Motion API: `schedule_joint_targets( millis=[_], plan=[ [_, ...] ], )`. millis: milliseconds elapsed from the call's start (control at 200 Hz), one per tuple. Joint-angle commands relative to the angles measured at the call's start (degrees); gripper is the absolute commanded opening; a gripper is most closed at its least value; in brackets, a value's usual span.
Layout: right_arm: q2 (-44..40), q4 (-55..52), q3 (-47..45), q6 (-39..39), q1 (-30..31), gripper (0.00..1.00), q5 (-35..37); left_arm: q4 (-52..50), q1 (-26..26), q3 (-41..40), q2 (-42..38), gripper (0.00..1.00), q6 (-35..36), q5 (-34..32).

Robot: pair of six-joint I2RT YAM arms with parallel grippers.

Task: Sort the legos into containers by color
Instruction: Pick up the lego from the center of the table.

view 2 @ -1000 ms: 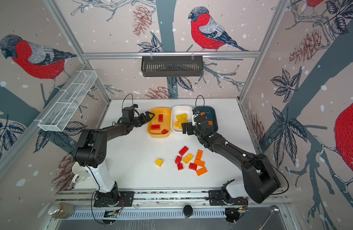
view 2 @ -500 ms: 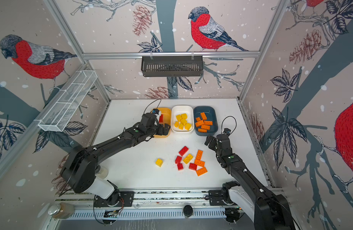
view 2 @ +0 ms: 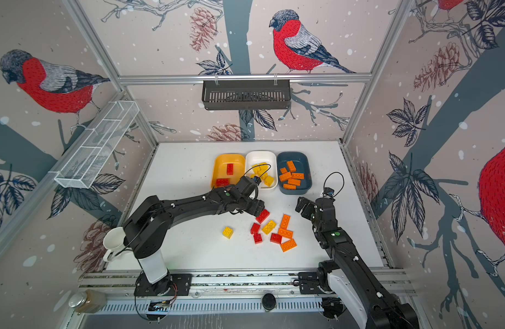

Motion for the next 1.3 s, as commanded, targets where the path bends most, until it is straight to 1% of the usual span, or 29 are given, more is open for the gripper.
schedule_joint_targets(
  millis=[0, 95, 230, 375, 455, 565, 715, 810, 885, 1010, 1066, 1121, 1201, 1296],
  plan=[
    [-0.5, 0.1, 0.7, -2.6, 0.1, 0.99, -1.6, -1.3, -0.2, 1.8, 2.3, 0.75, 1.0, 1.5],
    [-0.7, 0.2, 0.6, -2.3, 0.1, 0.99, -0.8, -1.2, -0.3, 3.2, 4.3, 0.70, 1.7, 3.0],
    [-0.3, -0.2, 0.6, -2.4, 0.1, 0.99, 0.6, -2.5, -1.2, 5.0, 7.0, 0.69, 3.4, 3.4],
    [0.7, -0.4, 0.6, -2.3, 0.0, 0.99, 0.9, -4.2, -2.5, 6.3, 9.0, 0.69, 4.7, 1.3],
    [1.0, -0.1, 0.6, -2.4, 0.1, 0.99, 0.4, -5.4, -2.9, 7.3, 10.2, 0.66, 4.7, 0.0],
    [1.4, 0.5, 0.6, -2.8, 0.1, 0.99, -0.8, -6.3, -3.3, 8.3, 11.7, 0.59, 4.6, -0.5],
    [1.5, 0.8, 0.7, -3.4, 0.1, 0.99, -1.9, -7.2, -3.9, 8.8, 12.7, 0.56, 4.7, -2.2],
    [1.5, 1.0, 0.7, -4.1, 0.2, 0.99, -3.4, -8.1, -4.4, 9.2, 13.3, 0.54, 4.7, -4.4],
    [1.5, 1.7, 0.8, -4.8, 0.2, 0.99, -5.3, -8.4, -4.7, 9.2, 13.2, 0.52, 4.6, -6.7],
    [1.4, 2.6, 1.1, -5.4, 0.8, 0.99, -6.8, -8.4, -4.7, 9.2, 12.3, 0.44, 4.8, -9.7],
    [1.2, 2.9, 1.2, -6.1, 1.1, 0.99, -8.7, -7.6, -4.7, 8.7, 11.3, 0.39, 4.4, -10.3],
    [1.1, 3.5, 1.3, -7.0, 2.1, 0.99, -10.5, -5.9, -4.6, 7.6, 9.5, 0.37, 4.7, -9.7],
    [0.9, 3.4, 1.5, -7.5, 4.2, 0.99, -10.0, -4.2, -4.4, 6.1, 6.4, 0.35, 5.0, -9.2],
    [1.4, 2.8, 1.6, -7.8, 7.1, 0.99, -7.8, -2.8, -3.2, 4.9, 1.8, 0.34, 5.1, -10.1]
  ],
)
